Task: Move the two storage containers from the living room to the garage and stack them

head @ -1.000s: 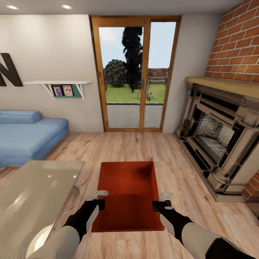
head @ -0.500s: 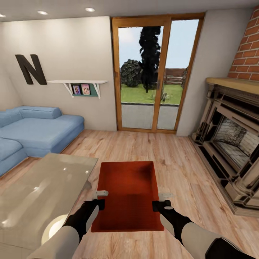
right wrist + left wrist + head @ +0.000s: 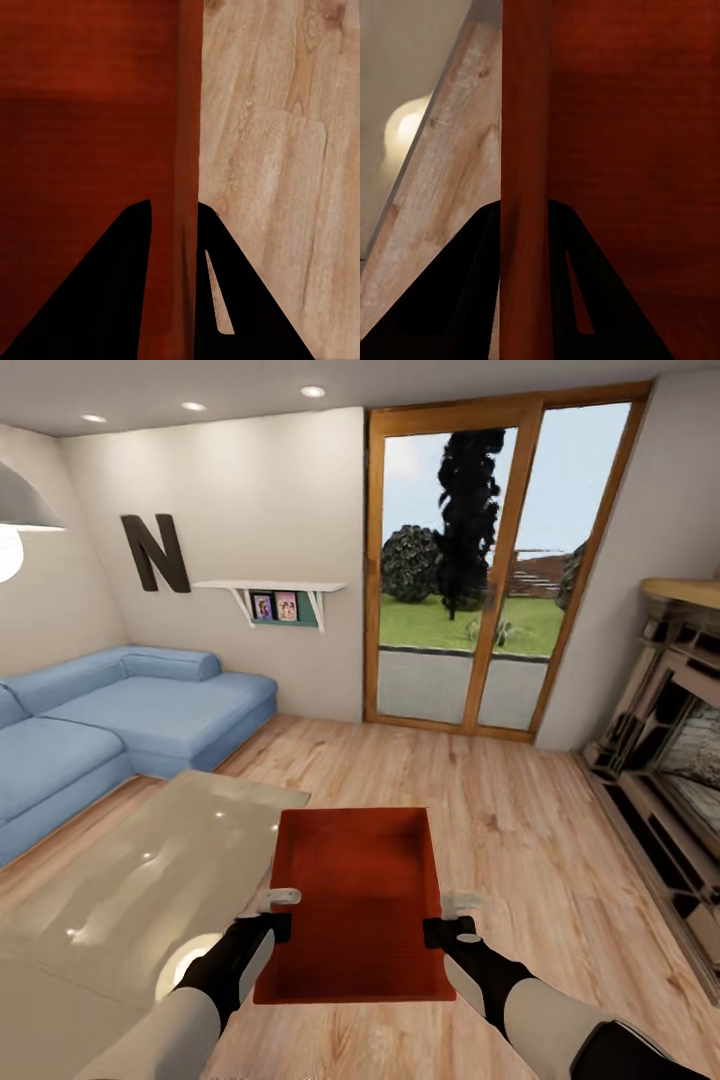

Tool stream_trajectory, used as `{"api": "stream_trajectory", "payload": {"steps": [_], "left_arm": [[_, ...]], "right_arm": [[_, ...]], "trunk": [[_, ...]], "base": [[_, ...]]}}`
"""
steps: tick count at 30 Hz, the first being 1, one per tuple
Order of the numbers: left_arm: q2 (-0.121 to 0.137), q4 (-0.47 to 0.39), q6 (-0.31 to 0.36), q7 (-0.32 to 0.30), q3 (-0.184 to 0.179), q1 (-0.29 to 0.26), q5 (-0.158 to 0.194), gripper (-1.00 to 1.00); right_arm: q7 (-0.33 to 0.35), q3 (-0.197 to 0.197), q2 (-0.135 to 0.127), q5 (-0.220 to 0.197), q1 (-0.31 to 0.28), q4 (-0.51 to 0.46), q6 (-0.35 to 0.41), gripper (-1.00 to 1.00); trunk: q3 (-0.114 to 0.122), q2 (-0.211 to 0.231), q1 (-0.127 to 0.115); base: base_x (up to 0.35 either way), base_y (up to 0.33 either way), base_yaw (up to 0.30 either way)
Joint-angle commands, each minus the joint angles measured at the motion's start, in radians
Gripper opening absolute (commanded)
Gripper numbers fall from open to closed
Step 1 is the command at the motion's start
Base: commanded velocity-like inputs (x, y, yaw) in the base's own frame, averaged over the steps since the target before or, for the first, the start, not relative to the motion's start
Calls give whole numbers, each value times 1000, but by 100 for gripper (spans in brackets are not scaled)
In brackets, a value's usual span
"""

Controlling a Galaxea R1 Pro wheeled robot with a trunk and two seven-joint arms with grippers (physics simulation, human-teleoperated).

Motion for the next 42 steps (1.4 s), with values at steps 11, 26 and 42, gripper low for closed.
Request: {"api": "stream_trajectory", "payload": {"steps": [11,26,42], "left_arm": [[8,33,9,9,1,0,-14,-100],[8,33,9,9,0,0,-14,-100],[8,33,9,9,0,0,-14,-100]], "right_arm": [[-23,-36,-15,15,-2,7,-7,-100],[-22,-36,-15,15,-2,8,-9,-100],[-22,-36,-15,15,-2,8,-9,-100]], "trunk": [[-2,-2,0],[-2,-2,0],[-2,-2,0]], "base": [[0,0,280],[0,0,265],[0,0,263]]}}
